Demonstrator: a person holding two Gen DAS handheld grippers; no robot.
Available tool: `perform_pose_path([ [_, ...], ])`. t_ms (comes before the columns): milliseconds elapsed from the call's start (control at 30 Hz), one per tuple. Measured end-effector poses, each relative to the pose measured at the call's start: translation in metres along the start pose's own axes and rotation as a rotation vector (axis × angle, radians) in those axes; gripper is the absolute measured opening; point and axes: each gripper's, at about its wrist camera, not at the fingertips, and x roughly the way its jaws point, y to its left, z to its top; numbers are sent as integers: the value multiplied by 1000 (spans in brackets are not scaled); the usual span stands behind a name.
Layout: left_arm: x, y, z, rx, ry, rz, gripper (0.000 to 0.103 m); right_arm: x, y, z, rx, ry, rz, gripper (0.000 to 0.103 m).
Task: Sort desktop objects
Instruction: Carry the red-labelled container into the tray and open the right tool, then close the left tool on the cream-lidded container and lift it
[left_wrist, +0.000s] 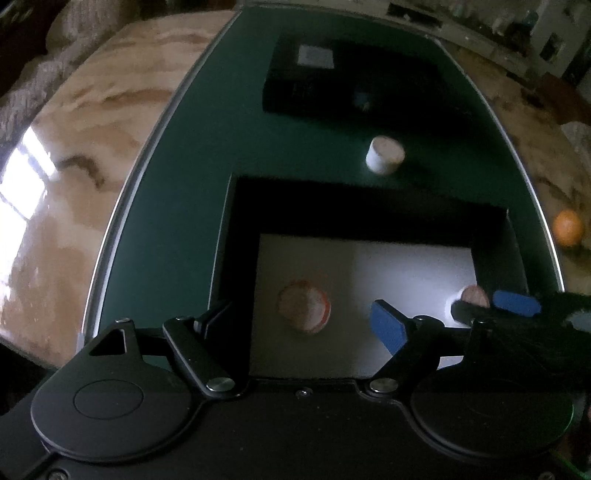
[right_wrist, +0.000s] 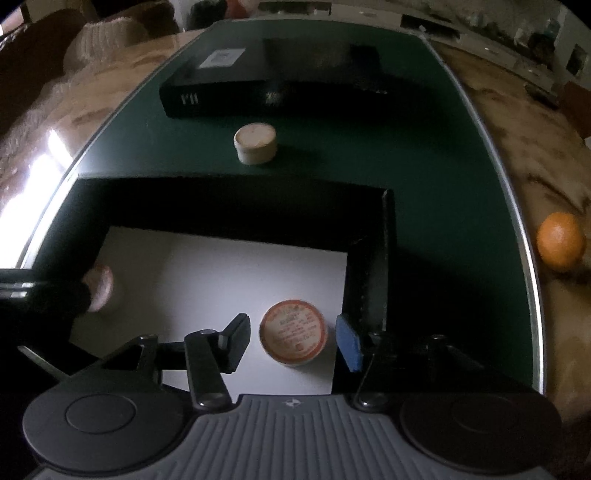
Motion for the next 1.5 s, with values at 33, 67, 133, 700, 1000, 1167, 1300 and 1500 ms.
perform_pose_path([
  [33,-1,-3,4,4,-12,2,81,-3,-1,1,7,-6,7,55],
  [67,0,-6,9,8,-23,5,81,-7,-3,1,14,-14,12,55],
  [133,3,-13,21,13,-41,16,82,-15,-4,3,27,-37,15,55],
  [700,78,-90,112,124,-103,55,91,-41,-36,-7,107,-121,12,64],
  [1000,121,-96,120,90,-47,86,88,-46,-48,-16,142,-134,54,64],
  [1167,126,-98,124,87,-51,88,86,-45,-53,-20,148,-135,65,64],
  [1300,132,-99,126,88,-46,92,78,-45,-55,-22,155,-138,78,64],
  [1500,136,-101,125,96,-42,95,72,-44,-56,-23,148,-134,77,64],
])
